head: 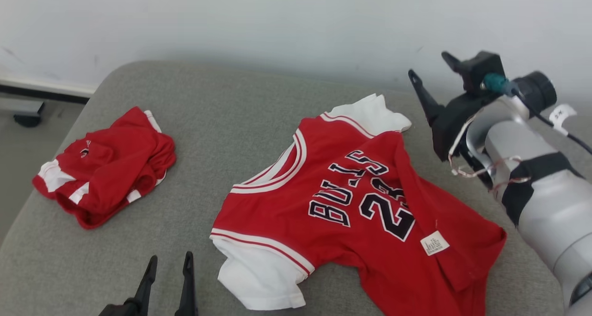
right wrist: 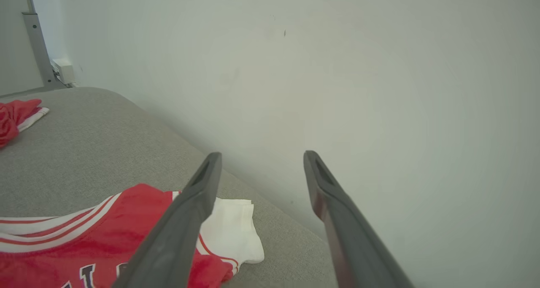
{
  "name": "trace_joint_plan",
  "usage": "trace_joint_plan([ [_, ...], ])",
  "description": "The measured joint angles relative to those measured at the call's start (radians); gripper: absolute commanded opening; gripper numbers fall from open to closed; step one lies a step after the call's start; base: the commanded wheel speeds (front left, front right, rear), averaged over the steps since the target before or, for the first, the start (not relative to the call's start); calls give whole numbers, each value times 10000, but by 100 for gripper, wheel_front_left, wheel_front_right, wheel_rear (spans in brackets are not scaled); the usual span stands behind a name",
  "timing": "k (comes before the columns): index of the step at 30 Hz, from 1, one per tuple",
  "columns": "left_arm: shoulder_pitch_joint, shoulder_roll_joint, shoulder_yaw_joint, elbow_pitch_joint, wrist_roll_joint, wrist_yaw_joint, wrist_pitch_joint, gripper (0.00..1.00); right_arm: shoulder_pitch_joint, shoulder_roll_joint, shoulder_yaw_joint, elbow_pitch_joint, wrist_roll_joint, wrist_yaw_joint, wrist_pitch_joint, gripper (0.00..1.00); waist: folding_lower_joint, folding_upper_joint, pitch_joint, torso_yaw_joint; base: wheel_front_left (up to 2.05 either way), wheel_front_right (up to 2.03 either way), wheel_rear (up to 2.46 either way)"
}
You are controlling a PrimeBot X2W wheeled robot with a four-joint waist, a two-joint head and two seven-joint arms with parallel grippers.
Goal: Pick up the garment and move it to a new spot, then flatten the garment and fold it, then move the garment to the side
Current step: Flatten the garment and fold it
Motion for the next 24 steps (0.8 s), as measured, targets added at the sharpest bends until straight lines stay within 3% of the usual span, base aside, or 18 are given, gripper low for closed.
trace_joint_plan([
  [6,349,-2,387,-75,173,-2,0,100,1581,-416,-194,-1177,209,0,-213,100,0,0,-419,-478,0,0,0],
  [13,613,-2,729,-180,439,-44,0,100,3723,-901,-1787,-2596,-138,0,-244,100,-1,-1,-616,-992,0,0,0],
  [24,613,0,1043,-230,614,-167,0,100,8057,-63,-4880,-4184,-1480,0,-242,100,-1,-1,-661,-1392,0,0,0],
])
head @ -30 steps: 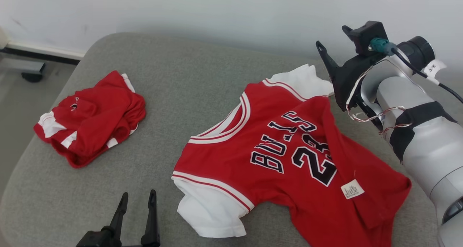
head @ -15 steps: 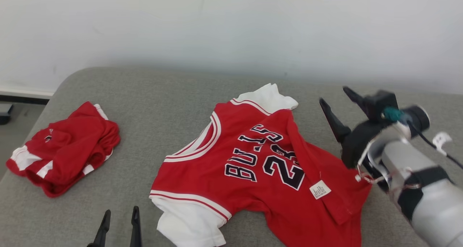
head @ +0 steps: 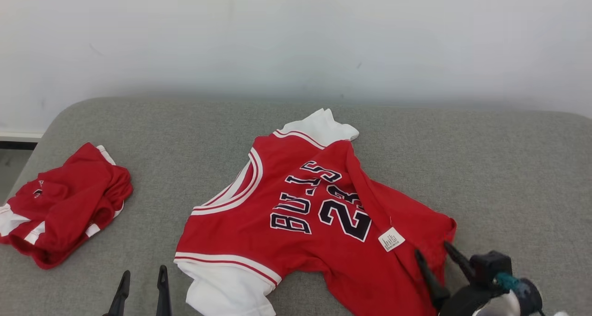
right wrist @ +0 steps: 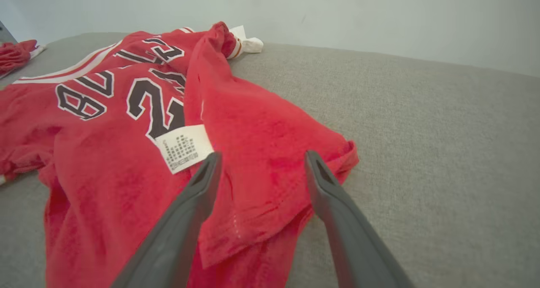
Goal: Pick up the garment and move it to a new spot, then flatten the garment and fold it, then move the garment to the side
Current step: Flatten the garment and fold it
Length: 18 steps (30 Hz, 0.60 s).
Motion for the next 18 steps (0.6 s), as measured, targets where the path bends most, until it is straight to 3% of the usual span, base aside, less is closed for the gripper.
trace_joint_plan([
  [7,-12,0,19,-6,17,-21,0,100,1442,840,-1200,-702,-790,0,0,100,0,0,68,-74,0,0,0],
  [18,-61,0,-88,58,35,-88,0,100,1810,1429,-2094,-821,-1509,0,125,100,0,-1,150,68,0,0,0],
])
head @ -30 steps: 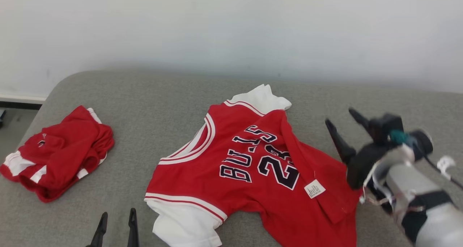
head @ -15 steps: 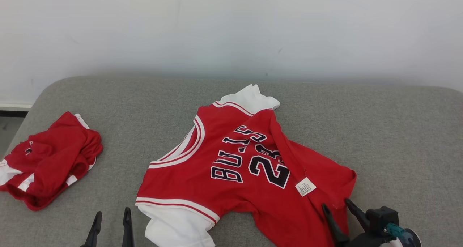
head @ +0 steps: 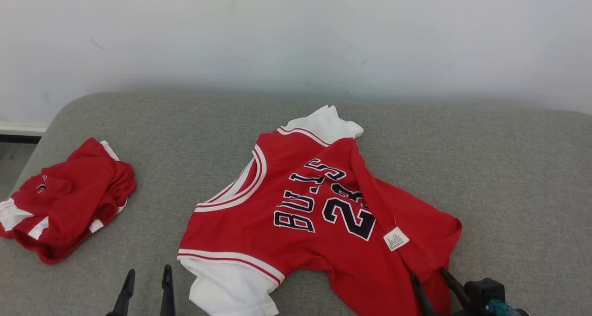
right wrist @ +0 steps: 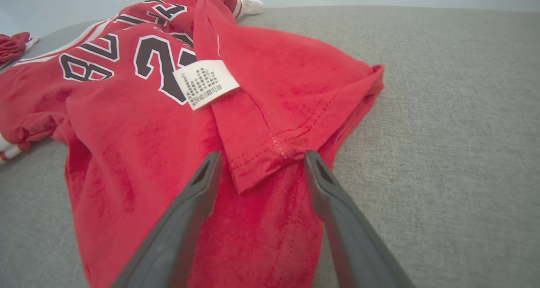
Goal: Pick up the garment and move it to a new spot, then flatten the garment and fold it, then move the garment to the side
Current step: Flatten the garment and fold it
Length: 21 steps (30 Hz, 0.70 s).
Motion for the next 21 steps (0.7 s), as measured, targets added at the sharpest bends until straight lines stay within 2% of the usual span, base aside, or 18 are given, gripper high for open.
trace_joint_plan([
  [1,0,2,0,10,2,-2,0,100,7,29,-29,63,-65,0,67,100,0,0,-7,16,0,0,0],
  [2,0,0,4,25,8,-6,0,100,-16,15,-52,219,-347,0,171,45,0,0,-14,45,0,0,0],
  [4,0,0,0,33,8,-6,0,100,-112,58,-113,357,-470,0,228,0,0,0,-18,53,0,0,0],
  [15,-2,0,-90,40,38,-13,0,100,-987,-50,-596,451,-581,0,40,0,1,0,-48,225,0,0,0],
  [21,-46,0,-186,29,0,-21,0,100,-2412,-966,-571,376,-453,0,316,0,1,0,145,279,0,0,0],
])
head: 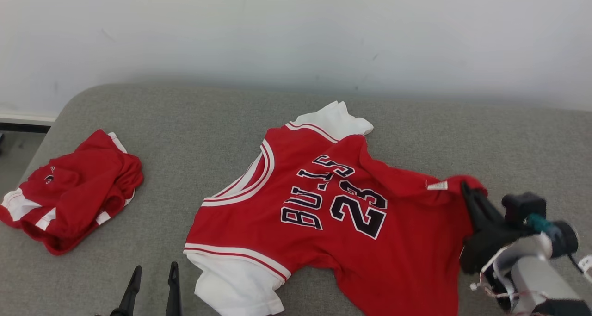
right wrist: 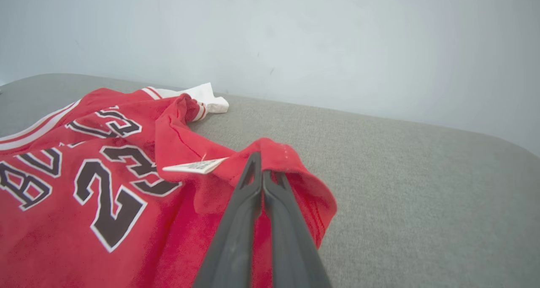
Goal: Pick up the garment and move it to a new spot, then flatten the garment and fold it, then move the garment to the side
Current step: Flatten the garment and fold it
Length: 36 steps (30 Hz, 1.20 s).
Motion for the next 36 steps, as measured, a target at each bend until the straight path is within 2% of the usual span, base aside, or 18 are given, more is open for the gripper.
trace_joint_plan([
  [8,-479,-2,-357,36,-52,-69,0,100,-2570,-1202,234,1103,169,0,621,0,1,1,432,321,0,0,0],
  [15,-740,0,-616,65,-163,-59,0,100,-4564,-1634,272,2619,251,0,779,0,1,0,881,652,0,0,0],
  [19,-848,2,-750,82,-215,-25,0,100,-5194,-1701,481,3563,-29,0,688,2,2,1,1101,843,0,0,0],
  [20,-895,0,-759,84,-217,6,0,100,-5302,-1645,543,3741,-92,0,633,76,2,1,1145,879,0,0,0],
  [21,-925,0,-769,82,-228,13,0,100,-5394,-1567,593,3919,-100,0,621,100,2,1,1184,907,0,0,0],
  [28,-898,2,-727,159,-230,98,0,100,-5520,-1170,859,4612,-69,0,73,100,1,1,1112,786,0,0,0],
  [36,-706,0,-554,242,-165,98,0,100,-4985,-1103,989,4134,384,0,-374,100,-1,0,668,402,0,0,0],
])
